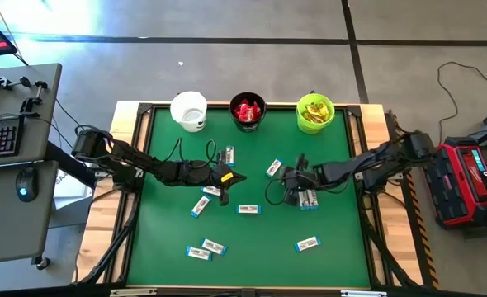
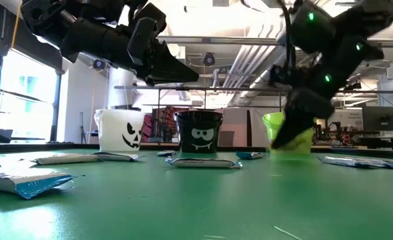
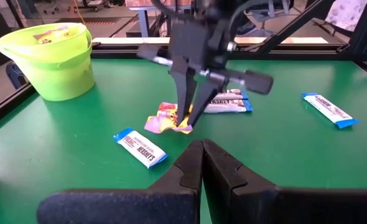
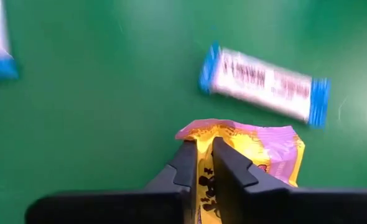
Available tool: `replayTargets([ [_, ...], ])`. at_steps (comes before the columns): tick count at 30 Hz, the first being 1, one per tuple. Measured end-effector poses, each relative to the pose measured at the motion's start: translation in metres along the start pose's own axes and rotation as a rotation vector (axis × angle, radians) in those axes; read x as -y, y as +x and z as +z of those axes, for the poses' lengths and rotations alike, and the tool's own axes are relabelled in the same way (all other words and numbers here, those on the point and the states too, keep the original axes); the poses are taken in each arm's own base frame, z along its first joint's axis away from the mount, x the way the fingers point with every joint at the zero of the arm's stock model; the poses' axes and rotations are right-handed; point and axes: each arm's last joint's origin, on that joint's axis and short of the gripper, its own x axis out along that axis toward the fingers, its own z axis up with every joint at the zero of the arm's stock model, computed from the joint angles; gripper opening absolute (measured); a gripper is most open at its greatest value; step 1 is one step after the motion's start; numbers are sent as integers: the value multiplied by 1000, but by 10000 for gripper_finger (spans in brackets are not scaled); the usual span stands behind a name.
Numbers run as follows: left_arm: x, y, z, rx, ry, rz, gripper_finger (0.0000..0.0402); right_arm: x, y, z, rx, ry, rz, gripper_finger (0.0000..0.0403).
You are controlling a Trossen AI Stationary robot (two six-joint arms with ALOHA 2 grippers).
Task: Sort candy by brand, put in halloween buckets
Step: Put the yellow candy into the green bucket
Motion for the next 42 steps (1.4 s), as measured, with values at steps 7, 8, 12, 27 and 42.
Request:
replayTargets([
  [7,0,0,0,1,0,-1,0,19,-33,44,90,101,-157,5],
  [8,0,0,0,2,0,-1,0,26,-39,51,93,119,-204,5],
  [12,0,0,0,2,0,-1,0,61,-65,81,103,177,-350,7],
  [27,2,0,0,2,2,-8,0,209,-74,83,-44,396,-565,5],
  [42,2,0,0,1,2,-7,0,245,-23,50,-123,503,-513,6],
])
